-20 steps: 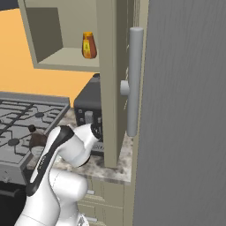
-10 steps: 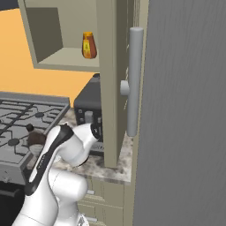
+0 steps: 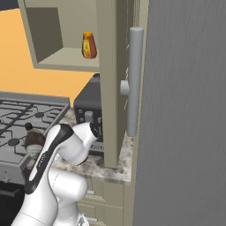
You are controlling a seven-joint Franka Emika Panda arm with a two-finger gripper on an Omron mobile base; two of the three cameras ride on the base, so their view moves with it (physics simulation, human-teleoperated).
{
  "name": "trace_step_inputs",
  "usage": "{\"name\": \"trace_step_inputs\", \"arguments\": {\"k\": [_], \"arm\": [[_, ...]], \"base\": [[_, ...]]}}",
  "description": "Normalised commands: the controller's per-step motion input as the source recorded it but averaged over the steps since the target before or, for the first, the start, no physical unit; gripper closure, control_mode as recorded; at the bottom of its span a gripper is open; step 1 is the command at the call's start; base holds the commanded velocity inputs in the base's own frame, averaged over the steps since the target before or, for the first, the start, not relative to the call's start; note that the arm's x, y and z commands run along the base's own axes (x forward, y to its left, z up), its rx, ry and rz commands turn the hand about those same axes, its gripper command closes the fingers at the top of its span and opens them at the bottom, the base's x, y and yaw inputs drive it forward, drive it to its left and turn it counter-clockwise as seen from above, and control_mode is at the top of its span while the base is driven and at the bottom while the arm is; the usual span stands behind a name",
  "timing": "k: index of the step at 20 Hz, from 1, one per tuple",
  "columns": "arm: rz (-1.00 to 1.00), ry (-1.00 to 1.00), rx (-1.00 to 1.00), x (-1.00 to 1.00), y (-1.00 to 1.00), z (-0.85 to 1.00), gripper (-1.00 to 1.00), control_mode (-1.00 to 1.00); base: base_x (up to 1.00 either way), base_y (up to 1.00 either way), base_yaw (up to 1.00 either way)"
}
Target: Pick the syrup bottle and honey bottle from the cabinet and place them next to the mug.
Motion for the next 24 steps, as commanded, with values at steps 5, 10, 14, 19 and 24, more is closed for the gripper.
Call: {"name": "trace_step_inputs", "arguments": {"k": [5,10,14,19,24], "arm": [[0.0,0.06,0.0,-0.13,0.0,-0.07,1.0,-1.0],[0.0,0.0,0.0,-0.01,0.05,-0.21,1.0,-1.0],[0.0,-0.01,0.0,0.0,0.01,-0.29,1.0,-1.0],[-0.01,-0.04,0.0,0.0,0.0,-0.38,1.0,-1.0],[-0.02,-0.05,0.0,0.0,0.03,-0.43,1.0,-1.0]], "base": [[0.0,0.0,0.0],[0.0,0.0,0.0],[0.0,0.0,0.0],[0.0,0.0,0.0],[0.0,0.0,0.0]]}}
